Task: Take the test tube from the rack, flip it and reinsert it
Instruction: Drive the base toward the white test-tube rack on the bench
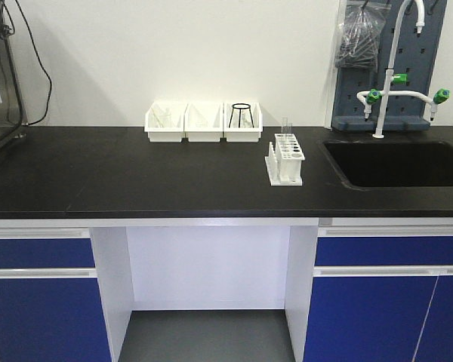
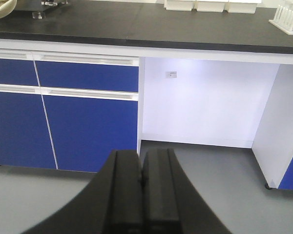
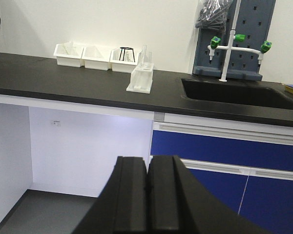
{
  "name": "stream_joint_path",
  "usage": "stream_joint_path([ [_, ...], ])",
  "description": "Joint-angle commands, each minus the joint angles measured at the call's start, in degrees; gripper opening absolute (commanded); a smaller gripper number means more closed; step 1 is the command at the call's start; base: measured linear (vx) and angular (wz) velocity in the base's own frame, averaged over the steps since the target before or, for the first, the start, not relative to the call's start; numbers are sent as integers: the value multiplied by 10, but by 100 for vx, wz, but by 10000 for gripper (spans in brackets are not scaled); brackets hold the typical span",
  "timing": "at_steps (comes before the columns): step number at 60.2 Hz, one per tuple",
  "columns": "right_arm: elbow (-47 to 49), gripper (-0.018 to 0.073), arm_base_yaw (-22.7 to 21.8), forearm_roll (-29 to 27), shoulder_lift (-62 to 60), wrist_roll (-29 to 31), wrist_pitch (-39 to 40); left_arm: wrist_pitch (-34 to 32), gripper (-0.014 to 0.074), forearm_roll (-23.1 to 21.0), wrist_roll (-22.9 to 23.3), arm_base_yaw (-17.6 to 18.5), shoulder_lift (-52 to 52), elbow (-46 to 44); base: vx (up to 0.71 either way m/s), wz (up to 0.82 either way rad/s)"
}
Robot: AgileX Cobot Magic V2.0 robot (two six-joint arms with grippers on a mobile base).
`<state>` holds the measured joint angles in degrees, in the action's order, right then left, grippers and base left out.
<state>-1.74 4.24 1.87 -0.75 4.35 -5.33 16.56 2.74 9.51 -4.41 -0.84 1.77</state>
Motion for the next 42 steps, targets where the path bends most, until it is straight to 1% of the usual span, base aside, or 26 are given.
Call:
stream_joint_path([
  [1, -1, -8, -2, 1, -2, 3, 46, -50, -6, -2, 0, 4, -7, 1, 0, 0],
  [42, -1, -8, -2, 1, -2, 3, 46, -50, -6, -2, 0, 4, -7, 1, 1, -2],
])
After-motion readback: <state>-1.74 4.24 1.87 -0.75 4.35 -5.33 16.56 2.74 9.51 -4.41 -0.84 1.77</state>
